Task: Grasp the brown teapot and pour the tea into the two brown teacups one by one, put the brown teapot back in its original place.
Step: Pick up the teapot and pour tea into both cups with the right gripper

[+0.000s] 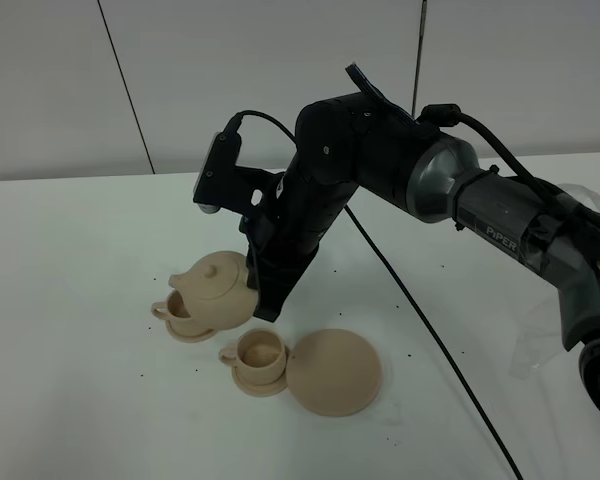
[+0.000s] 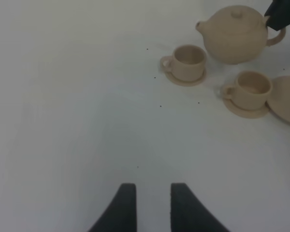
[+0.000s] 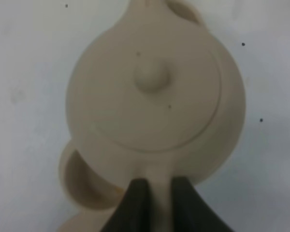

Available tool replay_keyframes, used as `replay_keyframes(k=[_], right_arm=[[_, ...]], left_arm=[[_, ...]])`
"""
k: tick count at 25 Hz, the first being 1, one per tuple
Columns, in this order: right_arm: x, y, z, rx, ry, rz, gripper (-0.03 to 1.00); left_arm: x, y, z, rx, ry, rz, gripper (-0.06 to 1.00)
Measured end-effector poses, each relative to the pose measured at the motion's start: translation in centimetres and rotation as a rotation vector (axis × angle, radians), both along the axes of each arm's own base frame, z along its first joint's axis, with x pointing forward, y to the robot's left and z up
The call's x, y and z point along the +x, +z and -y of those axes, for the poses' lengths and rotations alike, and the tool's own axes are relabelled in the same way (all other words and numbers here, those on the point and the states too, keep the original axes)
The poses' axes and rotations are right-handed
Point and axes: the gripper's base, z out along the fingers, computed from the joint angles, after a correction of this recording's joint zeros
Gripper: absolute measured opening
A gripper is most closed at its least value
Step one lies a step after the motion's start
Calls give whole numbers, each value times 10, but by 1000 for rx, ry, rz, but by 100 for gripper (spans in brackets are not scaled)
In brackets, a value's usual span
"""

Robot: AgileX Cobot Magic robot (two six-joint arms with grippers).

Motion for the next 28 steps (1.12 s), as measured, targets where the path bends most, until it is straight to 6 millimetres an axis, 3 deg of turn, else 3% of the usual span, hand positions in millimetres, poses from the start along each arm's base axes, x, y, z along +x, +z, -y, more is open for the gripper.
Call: replay_keyframes(k=[12,18,28], right_arm=[[7,22,-4,21,-7,61,10],[11,10,-7,-11,2,18,10],[11,7,-4,-58,9,19,10]], left_arm=[[0,0,0,0,0,0,24],[0,0,0,0,0,0,24],[0,0,0,0,0,0,24]])
